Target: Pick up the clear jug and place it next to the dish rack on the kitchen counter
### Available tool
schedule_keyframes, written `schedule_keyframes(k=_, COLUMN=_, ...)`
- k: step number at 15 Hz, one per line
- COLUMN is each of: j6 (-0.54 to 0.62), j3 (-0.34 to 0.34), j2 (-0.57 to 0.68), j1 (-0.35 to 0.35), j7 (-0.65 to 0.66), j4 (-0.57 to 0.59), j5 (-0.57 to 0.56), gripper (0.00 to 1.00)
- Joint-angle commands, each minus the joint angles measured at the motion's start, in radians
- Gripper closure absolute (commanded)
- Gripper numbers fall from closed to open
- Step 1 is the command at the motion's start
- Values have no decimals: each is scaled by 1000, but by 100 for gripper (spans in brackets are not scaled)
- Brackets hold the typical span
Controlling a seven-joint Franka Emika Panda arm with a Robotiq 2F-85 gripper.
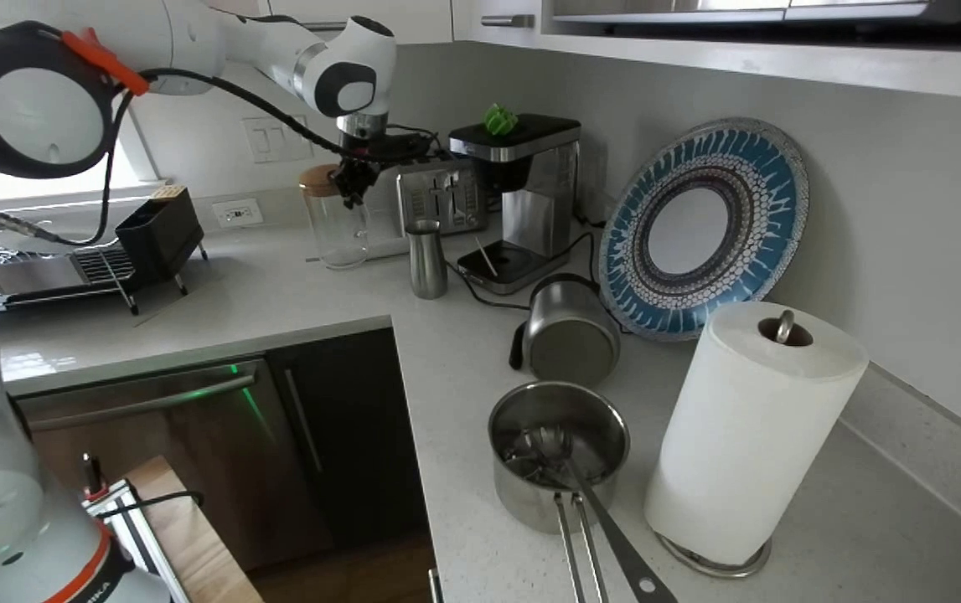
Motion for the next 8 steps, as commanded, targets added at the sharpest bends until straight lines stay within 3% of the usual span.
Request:
schedule_keyframes(k=1, j6=-56, j3=39, j2=27, j1=30, j7=-36, j4=83, j5=-27, gripper=94)
schedule_keyframes(k=7, j6=-66, j3=75, j2=13, j1=61, j7=-58, j4=83, j5=-43, gripper=94)
schedule_keyframes(k=8, j6=-36, j3=71, j2=20, j1=63, j7=-34, j4=64, j5=-43, gripper=78)
